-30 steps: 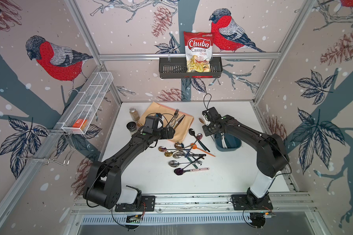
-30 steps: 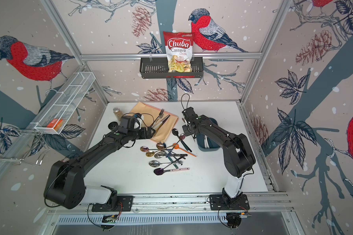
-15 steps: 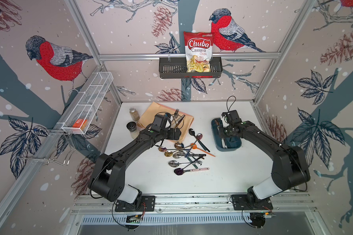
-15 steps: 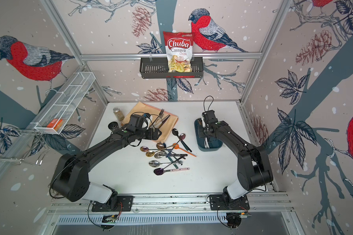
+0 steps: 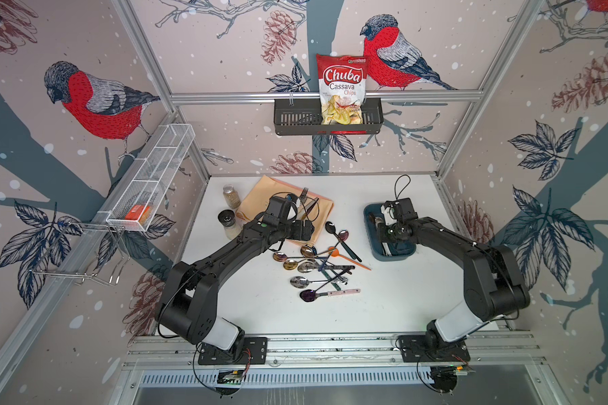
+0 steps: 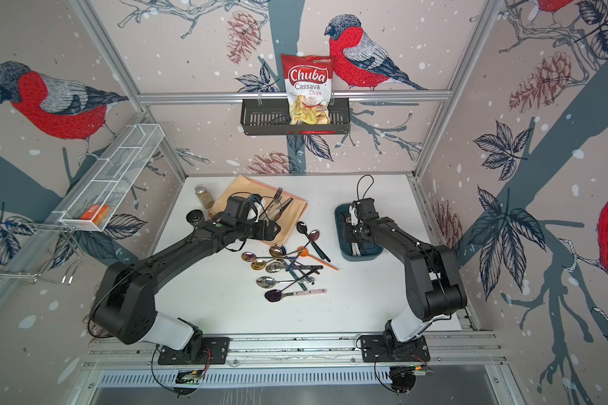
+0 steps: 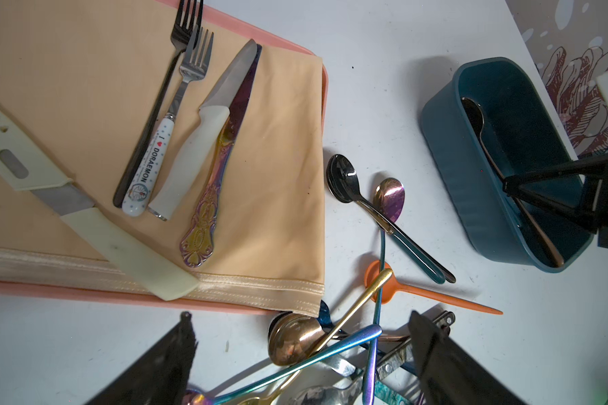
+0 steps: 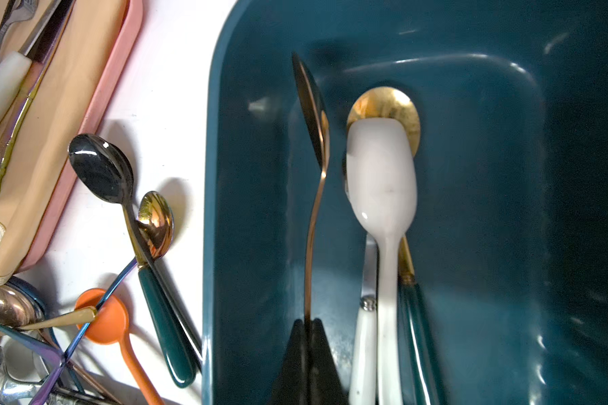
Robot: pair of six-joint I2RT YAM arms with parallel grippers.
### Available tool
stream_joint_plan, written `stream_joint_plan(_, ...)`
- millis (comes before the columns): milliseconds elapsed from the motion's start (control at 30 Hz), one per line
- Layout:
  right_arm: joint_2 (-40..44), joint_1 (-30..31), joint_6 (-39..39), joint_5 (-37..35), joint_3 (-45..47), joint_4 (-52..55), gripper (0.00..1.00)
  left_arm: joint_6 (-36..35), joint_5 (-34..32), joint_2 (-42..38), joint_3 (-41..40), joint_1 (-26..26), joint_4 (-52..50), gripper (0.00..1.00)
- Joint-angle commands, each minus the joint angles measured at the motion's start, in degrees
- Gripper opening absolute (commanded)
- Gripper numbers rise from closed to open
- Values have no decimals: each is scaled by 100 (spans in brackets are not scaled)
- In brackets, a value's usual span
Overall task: Put the spoon into the storage box
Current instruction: Place the spoon in the storage box.
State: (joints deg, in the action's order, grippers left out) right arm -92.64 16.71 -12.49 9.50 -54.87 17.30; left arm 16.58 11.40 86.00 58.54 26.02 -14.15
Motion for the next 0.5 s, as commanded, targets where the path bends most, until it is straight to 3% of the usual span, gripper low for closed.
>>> stream_joint_plan(0, -82, -18, -190, 184, 116, -324, 5, 12, -32, 5, -27, 1, 50, 96)
stream_joint_plan(133, -135, -65, -279, 211, 282, -470, 8, 12, -46, 5, -58, 3, 62, 96)
stream_joint_plan(467, -12, -76, -108, -433, 168, -75, 31, -44, -146, -63, -106, 7, 25, 96)
